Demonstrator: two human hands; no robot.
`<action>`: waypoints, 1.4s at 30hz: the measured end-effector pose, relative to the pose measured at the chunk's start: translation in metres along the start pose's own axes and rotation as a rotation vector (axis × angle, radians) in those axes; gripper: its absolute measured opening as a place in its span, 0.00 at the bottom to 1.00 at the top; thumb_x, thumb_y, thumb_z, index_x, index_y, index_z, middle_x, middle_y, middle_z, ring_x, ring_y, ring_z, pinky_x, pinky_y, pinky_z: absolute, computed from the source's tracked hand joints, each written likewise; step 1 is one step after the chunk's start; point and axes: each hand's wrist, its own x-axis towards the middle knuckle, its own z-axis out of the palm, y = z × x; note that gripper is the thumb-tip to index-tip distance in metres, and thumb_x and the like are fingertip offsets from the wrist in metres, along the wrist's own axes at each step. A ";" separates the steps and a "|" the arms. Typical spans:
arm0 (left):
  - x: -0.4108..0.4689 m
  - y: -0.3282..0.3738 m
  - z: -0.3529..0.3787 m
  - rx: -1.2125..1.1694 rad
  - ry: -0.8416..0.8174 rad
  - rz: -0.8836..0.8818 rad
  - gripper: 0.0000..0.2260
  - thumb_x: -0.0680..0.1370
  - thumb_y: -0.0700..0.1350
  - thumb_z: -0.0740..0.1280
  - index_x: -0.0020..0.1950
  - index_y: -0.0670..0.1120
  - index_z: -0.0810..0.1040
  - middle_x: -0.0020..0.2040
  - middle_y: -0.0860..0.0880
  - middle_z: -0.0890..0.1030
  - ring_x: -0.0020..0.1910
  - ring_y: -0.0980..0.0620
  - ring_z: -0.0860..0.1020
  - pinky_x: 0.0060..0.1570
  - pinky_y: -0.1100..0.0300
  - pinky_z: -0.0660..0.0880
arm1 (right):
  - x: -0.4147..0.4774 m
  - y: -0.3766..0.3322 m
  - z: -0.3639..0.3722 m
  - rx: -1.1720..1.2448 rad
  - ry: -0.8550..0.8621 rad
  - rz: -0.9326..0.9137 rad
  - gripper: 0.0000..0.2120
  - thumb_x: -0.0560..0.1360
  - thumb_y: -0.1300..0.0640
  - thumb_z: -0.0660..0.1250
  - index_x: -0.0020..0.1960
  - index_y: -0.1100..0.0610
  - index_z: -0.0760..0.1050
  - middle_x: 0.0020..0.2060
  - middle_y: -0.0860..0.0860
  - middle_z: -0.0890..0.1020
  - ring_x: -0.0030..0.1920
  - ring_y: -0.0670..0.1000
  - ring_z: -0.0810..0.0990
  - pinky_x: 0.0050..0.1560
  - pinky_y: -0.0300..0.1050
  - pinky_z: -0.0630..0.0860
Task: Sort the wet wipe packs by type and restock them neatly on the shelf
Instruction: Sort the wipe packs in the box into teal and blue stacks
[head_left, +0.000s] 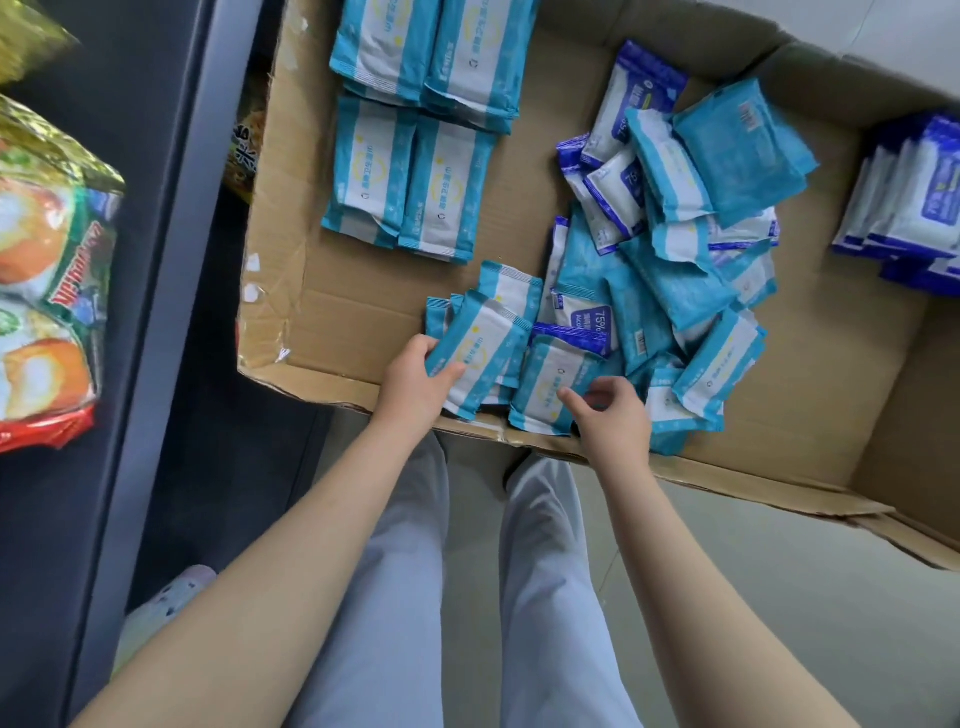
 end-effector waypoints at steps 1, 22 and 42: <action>-0.001 0.000 -0.001 -0.002 -0.002 -0.001 0.10 0.79 0.45 0.68 0.58 0.45 0.74 0.53 0.53 0.78 0.50 0.52 0.77 0.42 0.61 0.69 | 0.000 -0.001 0.001 0.021 -0.018 -0.013 0.16 0.74 0.49 0.74 0.54 0.55 0.74 0.48 0.49 0.79 0.49 0.49 0.77 0.49 0.41 0.70; 0.072 0.042 -0.113 -0.622 0.203 -0.029 0.13 0.84 0.46 0.59 0.67 0.47 0.74 0.55 0.50 0.82 0.51 0.52 0.83 0.41 0.55 0.81 | 0.048 -0.157 0.044 0.531 -0.144 -0.103 0.06 0.76 0.57 0.73 0.48 0.52 0.76 0.52 0.58 0.82 0.52 0.56 0.82 0.47 0.48 0.82; 0.116 0.059 -0.105 -0.027 0.477 0.073 0.09 0.83 0.47 0.61 0.55 0.43 0.76 0.52 0.49 0.77 0.46 0.54 0.71 0.36 0.67 0.62 | 0.075 -0.208 0.090 0.230 0.054 -0.239 0.08 0.76 0.53 0.71 0.52 0.52 0.74 0.41 0.45 0.78 0.42 0.43 0.76 0.43 0.33 0.72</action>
